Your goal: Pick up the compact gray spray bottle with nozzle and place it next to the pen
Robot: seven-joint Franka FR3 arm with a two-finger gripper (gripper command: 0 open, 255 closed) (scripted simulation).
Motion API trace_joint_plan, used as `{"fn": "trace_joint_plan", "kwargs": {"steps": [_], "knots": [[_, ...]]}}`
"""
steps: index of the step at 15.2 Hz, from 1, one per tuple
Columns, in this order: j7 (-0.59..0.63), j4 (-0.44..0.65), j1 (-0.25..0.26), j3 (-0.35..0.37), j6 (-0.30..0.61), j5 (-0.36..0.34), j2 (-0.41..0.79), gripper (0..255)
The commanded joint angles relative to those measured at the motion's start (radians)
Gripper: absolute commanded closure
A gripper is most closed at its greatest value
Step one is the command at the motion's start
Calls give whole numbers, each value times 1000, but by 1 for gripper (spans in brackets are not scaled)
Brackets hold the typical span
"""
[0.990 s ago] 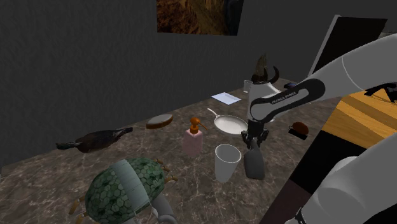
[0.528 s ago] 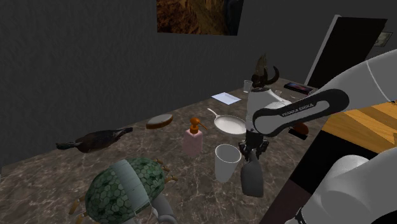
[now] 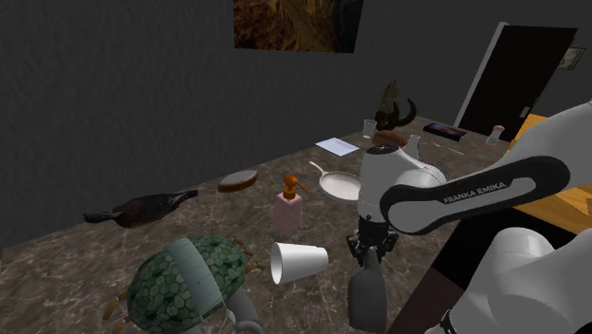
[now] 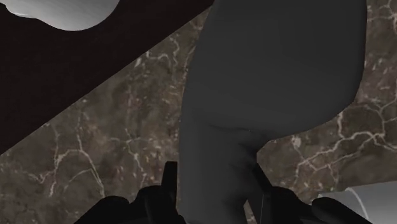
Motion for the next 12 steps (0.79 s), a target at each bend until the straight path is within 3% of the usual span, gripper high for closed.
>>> {"fn": "trace_joint_plan", "kwargs": {"steps": [1,10,12], "knots": [[48,-10,45,36,-11,41,-18,255],[296,18,266,229,-17,242,-2,255],[306,16,274,240,4,252,16,255]]}}
